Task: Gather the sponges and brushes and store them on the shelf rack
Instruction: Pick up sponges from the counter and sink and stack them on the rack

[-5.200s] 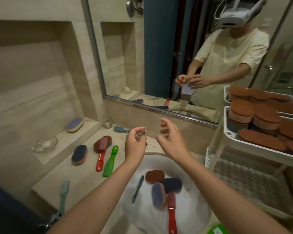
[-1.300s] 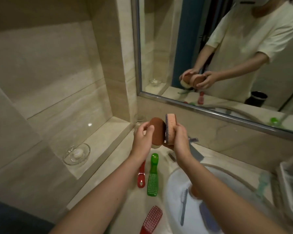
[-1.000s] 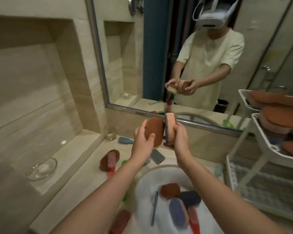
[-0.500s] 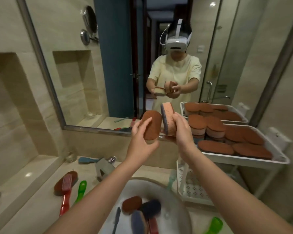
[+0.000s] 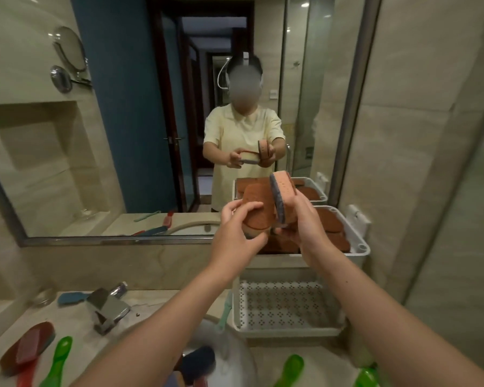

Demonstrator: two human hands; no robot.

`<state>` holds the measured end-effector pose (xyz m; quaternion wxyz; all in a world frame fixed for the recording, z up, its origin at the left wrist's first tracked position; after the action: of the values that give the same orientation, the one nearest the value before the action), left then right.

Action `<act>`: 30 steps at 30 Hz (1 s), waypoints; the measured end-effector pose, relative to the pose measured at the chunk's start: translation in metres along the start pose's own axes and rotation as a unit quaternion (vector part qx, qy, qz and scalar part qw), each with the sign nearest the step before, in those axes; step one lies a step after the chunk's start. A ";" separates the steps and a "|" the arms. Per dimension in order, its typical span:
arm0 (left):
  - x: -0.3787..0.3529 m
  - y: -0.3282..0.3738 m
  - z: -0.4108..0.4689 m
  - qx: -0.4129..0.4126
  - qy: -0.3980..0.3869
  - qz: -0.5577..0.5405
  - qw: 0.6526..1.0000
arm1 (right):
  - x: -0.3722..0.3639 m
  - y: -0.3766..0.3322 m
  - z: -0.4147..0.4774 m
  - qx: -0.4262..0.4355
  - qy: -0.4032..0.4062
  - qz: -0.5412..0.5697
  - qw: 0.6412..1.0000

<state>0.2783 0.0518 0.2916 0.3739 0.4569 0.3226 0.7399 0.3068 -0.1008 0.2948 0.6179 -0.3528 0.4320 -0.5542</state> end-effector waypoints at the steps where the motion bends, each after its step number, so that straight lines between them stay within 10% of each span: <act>1: -0.009 0.006 0.002 -0.001 -0.010 0.002 1.000 | 0.010 -0.002 0.002 0.003 0.004 -0.005 1.000; 20: -0.103 0.043 0.048 -0.012 -0.033 0.117 0.992 | 0.114 -0.009 0.048 0.015 0.073 -0.106 0.992; 30: -0.128 0.029 0.066 -0.013 0.010 0.242 0.970 | 0.132 0.021 0.052 0.086 0.039 -0.495 0.864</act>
<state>0.3698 -0.0633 0.2845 0.1861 0.5091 0.1964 0.8171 0.3646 -0.2306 0.2762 0.2725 -0.4440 0.1751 -0.8354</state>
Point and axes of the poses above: each hand's wrist, its own z-axis towards the middle knuckle, its own x-axis out of the back of the hand, y = z × x, the point moved 8 cm from there along z, towards the middle knuckle, and after that the axes turned 13 degrees about x, right-handed, at the moved point
